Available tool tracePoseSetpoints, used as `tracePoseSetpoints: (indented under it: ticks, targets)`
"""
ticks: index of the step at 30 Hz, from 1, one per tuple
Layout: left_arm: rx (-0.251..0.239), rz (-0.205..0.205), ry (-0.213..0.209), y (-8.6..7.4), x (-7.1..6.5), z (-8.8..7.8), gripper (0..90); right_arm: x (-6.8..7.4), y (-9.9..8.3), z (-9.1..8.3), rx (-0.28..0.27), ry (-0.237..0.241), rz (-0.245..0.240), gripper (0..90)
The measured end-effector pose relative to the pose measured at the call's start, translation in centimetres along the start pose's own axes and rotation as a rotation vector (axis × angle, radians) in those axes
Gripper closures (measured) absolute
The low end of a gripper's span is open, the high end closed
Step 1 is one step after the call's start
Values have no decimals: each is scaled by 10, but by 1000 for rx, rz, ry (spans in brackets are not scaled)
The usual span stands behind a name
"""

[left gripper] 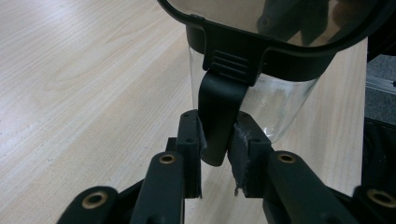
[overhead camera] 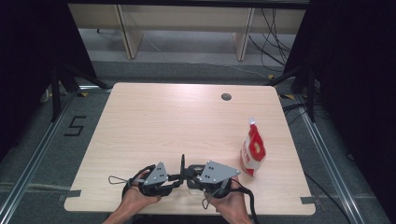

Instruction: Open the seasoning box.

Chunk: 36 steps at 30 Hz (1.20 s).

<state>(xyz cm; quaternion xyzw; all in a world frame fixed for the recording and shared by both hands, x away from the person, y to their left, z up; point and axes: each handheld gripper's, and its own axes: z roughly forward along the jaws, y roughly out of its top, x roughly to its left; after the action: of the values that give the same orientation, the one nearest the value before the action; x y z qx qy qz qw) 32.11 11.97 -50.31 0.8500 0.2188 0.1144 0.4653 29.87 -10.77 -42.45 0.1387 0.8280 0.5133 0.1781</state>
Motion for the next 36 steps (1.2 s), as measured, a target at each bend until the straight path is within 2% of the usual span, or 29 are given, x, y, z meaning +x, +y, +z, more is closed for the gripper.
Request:
tracePoseSetpoints:
  ticks: [14,18,20,21,23,28,30,31,34,35,36]
  targets:
    - [-11,-17,4,0,-1,1,737,2,5,8,-5,12,-12,900]
    - [9,-18,4,1,-1,-1,737,2,5,10,1,20,-7,900]
    - [13,-5,1,1,0,-1,737,2,5,10,-4,19,-15,900]
    - [11,-20,0,1,0,-1,737,2,5,10,-5,18,-8,900]
    - [9,-9,3,1,0,-1,736,2,5,10,-2,27,1,900]
    - [1,-26,-2,1,-1,-1,720,1,4,9,-8,22,0,897]
    - [-4,-25,-7,1,-2,-1,698,0,4,8,-15,14,0,887]
    - [3,-1,3,1,-1,-2,689,-1,3,4,-11,10,1,879]
    - [-1,-15,2,0,-1,-2,650,-2,0,-1,-13,6,6,868]
    - [-6,-13,9,0,0,-4,633,-3,-4,-7,-14,-8,13,855]
    - [-19,-8,-1,-1,1,-5,619,-4,-7,-10,-11,-20,14,846]
